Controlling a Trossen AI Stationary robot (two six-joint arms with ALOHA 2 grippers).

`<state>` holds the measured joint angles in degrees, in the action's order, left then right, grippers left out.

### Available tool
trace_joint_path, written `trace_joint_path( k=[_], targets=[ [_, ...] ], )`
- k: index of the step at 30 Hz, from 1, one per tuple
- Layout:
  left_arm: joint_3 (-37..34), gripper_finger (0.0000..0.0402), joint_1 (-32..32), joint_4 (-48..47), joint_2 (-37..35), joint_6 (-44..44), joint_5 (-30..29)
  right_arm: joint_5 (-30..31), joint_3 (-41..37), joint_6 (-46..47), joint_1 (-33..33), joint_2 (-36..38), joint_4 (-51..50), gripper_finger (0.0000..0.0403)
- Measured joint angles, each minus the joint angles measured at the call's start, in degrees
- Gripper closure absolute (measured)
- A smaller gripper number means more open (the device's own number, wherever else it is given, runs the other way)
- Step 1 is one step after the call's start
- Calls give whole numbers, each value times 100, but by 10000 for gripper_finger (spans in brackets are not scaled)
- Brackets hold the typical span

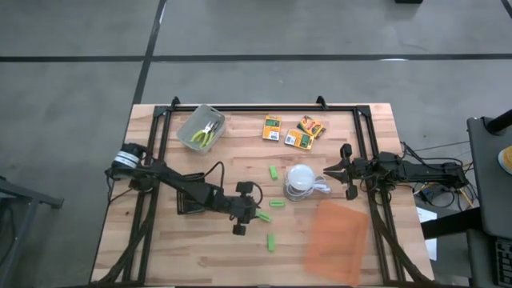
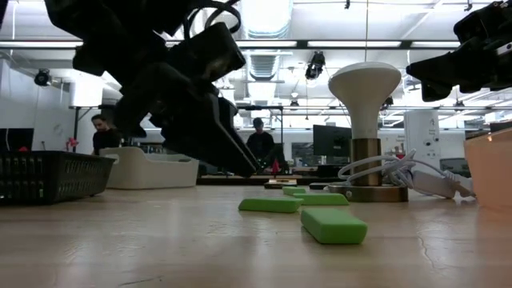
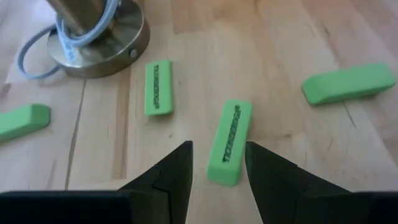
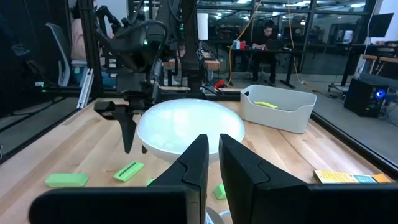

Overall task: Pick & Place School Supplies
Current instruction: Put the green eraser into the black bin

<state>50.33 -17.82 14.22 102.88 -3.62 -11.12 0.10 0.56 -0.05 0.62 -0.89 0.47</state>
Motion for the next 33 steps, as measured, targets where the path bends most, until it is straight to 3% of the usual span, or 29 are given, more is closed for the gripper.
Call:
trace_joint_path(
  k=[5,18,26,33],
  targets=[
    [114,250,63,63,259,-51,318,-1,-2,0,-1,2,-4,367],
    [348,250,66,160,688,139,415,-2,0,0,-2,0,0,367],
    [376,251,91,236,829,-268,435,-2,0,0,0,2,0,367],
    [376,271,100,217,836,-321,433,-2,0,0,-1,0,0,367]
  ],
)
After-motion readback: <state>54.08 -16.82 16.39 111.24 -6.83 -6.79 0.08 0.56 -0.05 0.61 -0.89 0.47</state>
